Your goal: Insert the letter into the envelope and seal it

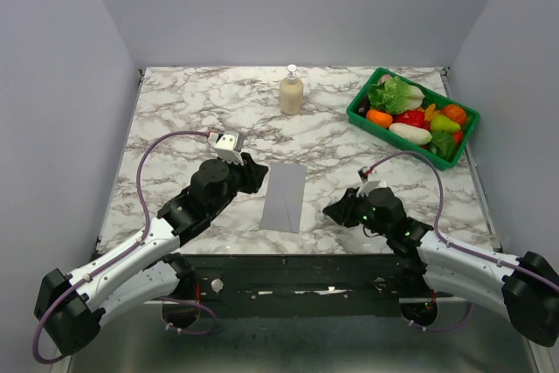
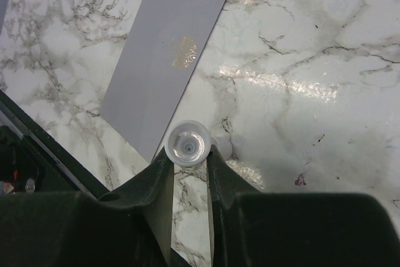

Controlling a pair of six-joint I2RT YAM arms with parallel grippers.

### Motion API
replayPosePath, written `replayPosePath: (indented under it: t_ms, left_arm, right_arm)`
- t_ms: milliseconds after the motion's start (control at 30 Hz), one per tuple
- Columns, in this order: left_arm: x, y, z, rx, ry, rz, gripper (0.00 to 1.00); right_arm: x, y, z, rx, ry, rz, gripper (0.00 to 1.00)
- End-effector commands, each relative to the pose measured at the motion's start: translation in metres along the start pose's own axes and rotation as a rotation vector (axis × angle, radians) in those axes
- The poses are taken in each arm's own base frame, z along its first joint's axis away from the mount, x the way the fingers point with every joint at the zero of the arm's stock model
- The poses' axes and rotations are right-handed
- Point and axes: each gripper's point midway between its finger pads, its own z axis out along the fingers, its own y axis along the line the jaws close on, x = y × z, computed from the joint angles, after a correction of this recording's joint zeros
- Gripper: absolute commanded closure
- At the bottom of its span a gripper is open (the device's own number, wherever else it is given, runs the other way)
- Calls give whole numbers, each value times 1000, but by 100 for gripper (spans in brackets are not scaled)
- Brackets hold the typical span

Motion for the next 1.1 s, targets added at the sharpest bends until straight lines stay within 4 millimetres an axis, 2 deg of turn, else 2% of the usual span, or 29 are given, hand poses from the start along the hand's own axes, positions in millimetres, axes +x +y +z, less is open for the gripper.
replayPosePath:
  t_ms: [0, 1067]
  left_arm:
    - [0, -1, 0, 15, -9, -7, 64]
    - [0, 4, 4, 8, -7, -4, 64]
  right_arm:
    - [-16, 6, 2, -11, -45, 8, 99]
    - [-21, -3, 12, 39, -55, 22, 99]
